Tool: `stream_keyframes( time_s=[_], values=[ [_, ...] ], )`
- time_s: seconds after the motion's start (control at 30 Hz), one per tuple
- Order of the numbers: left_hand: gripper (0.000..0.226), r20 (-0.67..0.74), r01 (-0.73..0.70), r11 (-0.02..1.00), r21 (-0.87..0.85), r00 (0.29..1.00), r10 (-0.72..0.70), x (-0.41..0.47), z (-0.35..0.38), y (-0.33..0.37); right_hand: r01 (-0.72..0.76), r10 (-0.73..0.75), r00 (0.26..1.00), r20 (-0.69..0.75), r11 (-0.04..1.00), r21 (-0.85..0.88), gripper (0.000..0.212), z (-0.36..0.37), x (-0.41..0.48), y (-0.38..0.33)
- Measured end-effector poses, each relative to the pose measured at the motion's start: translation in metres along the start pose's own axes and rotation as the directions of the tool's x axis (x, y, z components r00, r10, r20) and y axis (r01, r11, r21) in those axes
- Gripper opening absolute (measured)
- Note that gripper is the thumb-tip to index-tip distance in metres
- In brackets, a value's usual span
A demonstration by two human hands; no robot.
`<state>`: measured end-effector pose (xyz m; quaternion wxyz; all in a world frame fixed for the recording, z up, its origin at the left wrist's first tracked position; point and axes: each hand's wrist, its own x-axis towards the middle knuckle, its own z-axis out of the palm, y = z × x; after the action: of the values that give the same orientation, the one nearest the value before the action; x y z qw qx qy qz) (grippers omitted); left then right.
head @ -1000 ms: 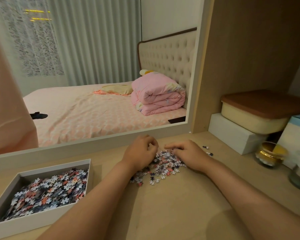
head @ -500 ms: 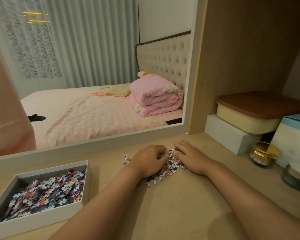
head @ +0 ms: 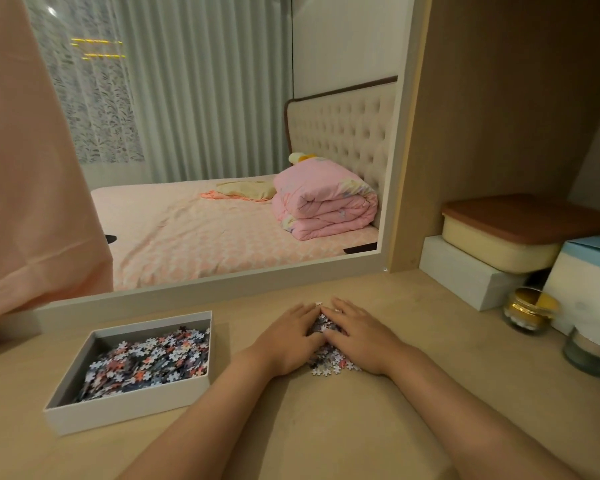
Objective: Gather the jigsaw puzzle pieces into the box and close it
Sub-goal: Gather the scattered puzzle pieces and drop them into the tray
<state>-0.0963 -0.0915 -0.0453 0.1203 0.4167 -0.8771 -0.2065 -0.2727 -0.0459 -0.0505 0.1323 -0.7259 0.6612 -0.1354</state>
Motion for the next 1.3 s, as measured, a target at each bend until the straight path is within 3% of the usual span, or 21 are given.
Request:
stream_keyframes(
  time_s=[0.33, 0.53, 0.7, 0.9, 1.0, 1.1, 1.3],
  values=[
    [0.064, 0.007, -0.001, 0.996, 0.094, 1.000, 0.001, -0.085, 0.001, -0.005, 0.005, -0.004, 0.997, -0.074, 1.000, 0.015, 0.054, 0.032, -0.050, -0.061],
    [0.061, -0.001, 0.010, 1.000, -0.024, 1.000, -0.010, -0.134, -0.014, -0.006, 0.064, -0.062, 0.997, -0.049, 0.997, 0.037, 0.053, 0.048, -0.071, -0.093],
    [0.058, -0.117, 0.014, 0.998, -0.055, 0.993, -0.021, -0.167, -0.035, -0.009, 0.089, -0.087, 0.996, -0.018, 0.985, 0.145, 0.048, 0.050, -0.080, -0.115],
    [0.049, -0.296, -0.057, 0.998, -0.023, 0.954, 0.047, -0.194, -0.054, -0.023, 0.088, -0.043, 0.989, -0.144, 0.943, 0.321, 0.041, 0.044, -0.082, -0.132],
    [0.050, -0.401, -0.066, 0.983, 0.168, 0.907, 0.130, -0.200, -0.057, -0.046, 0.056, -0.047, 0.998, -0.047, 0.976, 0.211, 0.049, 0.048, -0.082, -0.137],
    [0.057, -0.347, -0.035, 0.954, 0.299, 0.927, 0.142, -0.199, -0.055, -0.075, 0.100, -0.104, 0.994, 0.029, 0.989, 0.108, 0.051, 0.055, -0.084, -0.147],
    [0.051, -0.254, 0.011, 0.972, 0.235, 0.966, 0.051, -0.173, -0.072, -0.093, 0.207, -0.209, 0.976, 0.051, 0.977, 0.051, 0.048, 0.063, -0.081, -0.172]
  ],
)
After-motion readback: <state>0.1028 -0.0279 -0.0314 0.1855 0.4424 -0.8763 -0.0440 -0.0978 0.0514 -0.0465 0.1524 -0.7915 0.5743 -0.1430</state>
